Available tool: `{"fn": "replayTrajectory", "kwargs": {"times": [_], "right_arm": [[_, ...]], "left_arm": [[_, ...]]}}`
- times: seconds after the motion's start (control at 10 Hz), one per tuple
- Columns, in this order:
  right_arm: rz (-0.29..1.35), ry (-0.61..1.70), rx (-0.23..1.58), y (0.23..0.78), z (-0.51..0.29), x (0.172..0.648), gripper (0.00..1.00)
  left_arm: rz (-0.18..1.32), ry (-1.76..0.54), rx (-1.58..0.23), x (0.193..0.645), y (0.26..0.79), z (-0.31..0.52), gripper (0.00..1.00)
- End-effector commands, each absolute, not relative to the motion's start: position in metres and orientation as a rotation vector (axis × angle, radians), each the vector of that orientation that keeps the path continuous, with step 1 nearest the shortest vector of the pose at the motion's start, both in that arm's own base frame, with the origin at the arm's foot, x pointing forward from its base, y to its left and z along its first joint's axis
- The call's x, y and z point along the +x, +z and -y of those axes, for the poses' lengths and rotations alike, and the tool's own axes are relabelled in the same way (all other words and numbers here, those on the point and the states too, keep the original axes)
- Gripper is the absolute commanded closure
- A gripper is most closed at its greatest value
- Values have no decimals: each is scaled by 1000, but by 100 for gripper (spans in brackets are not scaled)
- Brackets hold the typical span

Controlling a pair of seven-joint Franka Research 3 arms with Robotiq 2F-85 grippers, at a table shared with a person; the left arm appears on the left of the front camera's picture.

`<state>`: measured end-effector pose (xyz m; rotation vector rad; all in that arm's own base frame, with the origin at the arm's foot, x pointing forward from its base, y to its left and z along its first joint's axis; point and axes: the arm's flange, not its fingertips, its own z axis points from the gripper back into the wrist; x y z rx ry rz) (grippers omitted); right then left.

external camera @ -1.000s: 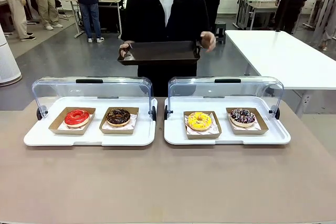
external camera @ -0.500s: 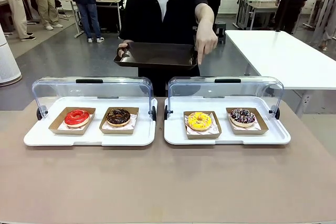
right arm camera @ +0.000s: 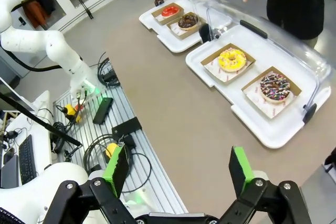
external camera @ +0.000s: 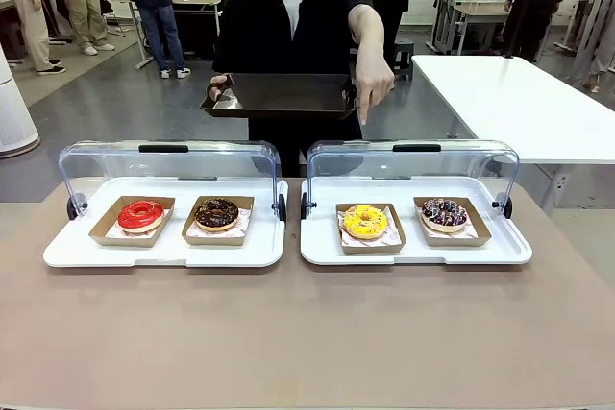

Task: Provide the desired donut to the person.
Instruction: Pick up and lift the Paper togo box containing the Donut pointed at by the person.

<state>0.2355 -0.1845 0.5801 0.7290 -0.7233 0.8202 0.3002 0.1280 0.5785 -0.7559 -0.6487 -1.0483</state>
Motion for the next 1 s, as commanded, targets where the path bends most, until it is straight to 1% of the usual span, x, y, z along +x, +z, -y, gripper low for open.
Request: {"fn": "replayTrajectory", "kwargs": {"times": [0.0,0.9], "right_arm": [[744,829,743,582,185,238,0],[744,829,743,582,185,238,0]], "left_arm": [[661,-1060,-762,299,580,-128,0],[661,-1060,-762,299,580,-128,0]]}}
